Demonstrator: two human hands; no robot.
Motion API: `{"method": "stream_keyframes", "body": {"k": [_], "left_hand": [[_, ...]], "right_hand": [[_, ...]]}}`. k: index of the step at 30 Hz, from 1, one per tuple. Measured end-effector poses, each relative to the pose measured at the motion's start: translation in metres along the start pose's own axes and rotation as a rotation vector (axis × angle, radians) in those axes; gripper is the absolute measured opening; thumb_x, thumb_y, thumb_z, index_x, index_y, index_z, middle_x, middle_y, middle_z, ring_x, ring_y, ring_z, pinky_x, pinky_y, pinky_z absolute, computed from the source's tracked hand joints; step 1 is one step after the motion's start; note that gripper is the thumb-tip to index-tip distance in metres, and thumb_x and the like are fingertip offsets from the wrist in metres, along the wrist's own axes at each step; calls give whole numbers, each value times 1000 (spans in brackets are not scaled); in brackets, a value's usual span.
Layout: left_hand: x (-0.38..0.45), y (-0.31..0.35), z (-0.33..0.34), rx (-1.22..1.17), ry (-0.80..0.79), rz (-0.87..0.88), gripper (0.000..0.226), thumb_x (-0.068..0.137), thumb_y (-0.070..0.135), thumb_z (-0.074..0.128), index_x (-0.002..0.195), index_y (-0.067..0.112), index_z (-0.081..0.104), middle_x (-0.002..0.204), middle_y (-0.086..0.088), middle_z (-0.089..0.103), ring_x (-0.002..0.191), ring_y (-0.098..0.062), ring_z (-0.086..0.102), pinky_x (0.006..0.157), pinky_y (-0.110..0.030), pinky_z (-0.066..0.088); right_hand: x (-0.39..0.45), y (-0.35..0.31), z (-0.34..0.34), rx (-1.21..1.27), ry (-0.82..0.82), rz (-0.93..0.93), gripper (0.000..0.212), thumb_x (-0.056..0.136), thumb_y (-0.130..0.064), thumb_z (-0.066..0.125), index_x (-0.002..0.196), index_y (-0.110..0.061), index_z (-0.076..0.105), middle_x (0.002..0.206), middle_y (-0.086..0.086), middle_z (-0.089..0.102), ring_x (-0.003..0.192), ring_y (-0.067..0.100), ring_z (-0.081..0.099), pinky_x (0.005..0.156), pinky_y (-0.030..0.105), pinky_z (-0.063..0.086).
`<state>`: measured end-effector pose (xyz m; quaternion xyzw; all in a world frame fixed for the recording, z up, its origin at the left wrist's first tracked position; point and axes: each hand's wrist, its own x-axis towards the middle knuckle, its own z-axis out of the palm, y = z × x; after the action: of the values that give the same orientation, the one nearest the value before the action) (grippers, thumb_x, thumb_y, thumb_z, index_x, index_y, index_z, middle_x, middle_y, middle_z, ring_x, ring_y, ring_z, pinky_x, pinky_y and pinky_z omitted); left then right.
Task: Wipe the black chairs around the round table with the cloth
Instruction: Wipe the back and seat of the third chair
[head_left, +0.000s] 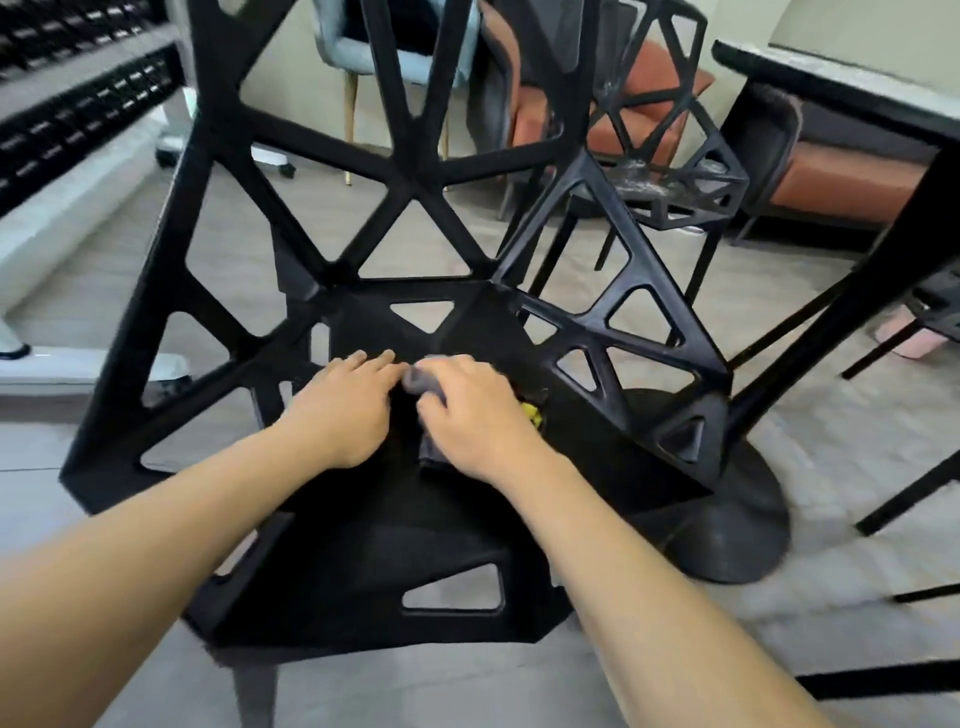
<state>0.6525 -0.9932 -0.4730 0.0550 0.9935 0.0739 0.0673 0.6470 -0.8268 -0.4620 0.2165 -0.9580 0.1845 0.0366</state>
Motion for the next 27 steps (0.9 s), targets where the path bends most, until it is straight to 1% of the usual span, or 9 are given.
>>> {"method": "stream_keyframes", "body": {"k": [3,8,10,12,16,19,21,24,27], "left_hand": [[-5,-3,4,-184,101,-49,64,94,1,42,155,11,27,158,-11,34,144,-30,34,118,-40,29],[-14,5,-3,-45,113,-28,54,97,2,40,150,6,32,156,-12,34,139,-26,38,113,-31,28],[-17,8,-1,83,165,-29,41,95,8,43,136,9,43,142,-11,48,127,-27,48,109,-35,37],[-24,3,-5,274,204,-119,36,94,19,43,130,13,44,137,-10,50,128,-31,46,112,-41,33],[-44,-19,-13,465,195,-265,59,104,36,23,153,4,26,160,-21,24,149,-40,19,122,-47,13],[-48,-19,-13,406,180,-288,69,103,44,13,159,3,5,165,-26,-2,153,-38,-7,124,-50,-4],[-43,-16,-12,399,172,-320,71,102,48,11,159,7,8,162,-32,-8,151,-42,-15,120,-55,-12],[-35,-15,-15,417,165,-344,73,99,55,14,155,10,24,159,-39,0,150,-48,-12,119,-57,-13],[-31,-18,-20,428,184,-304,74,98,59,18,151,10,34,154,-36,22,149,-46,6,120,-57,-10]], "right_hand": [[-11,-9,5,-42,20,-81,33,93,-29,53,124,-19,61,126,7,61,112,33,54,93,44,43],[5,81,-37,-275,144,325,23,93,-27,49,109,-15,59,111,10,61,105,37,56,84,42,41],[3,62,-27,-223,103,221,27,92,-27,50,116,-17,58,118,8,60,108,34,54,90,42,41],[-3,26,-13,-61,-28,43,39,93,-27,53,132,-23,55,133,2,57,119,28,50,101,38,37],[8,7,-5,52,-120,-97,47,97,-26,56,143,-32,48,143,-14,49,130,14,42,94,23,29],[46,8,9,21,-47,-96,37,95,-24,59,132,-26,58,136,-10,56,124,20,47,97,29,35],[76,-3,22,-32,-10,-133,28,93,-24,60,122,-21,63,125,-5,61,117,25,52,97,38,42],[114,-22,37,-149,46,-194,23,94,-29,57,115,-24,64,116,-1,60,109,27,53,87,43,45],[148,-38,39,-238,101,-206,14,97,-30,53,103,-24,64,106,0,59,105,28,56,77,41,40]]}}
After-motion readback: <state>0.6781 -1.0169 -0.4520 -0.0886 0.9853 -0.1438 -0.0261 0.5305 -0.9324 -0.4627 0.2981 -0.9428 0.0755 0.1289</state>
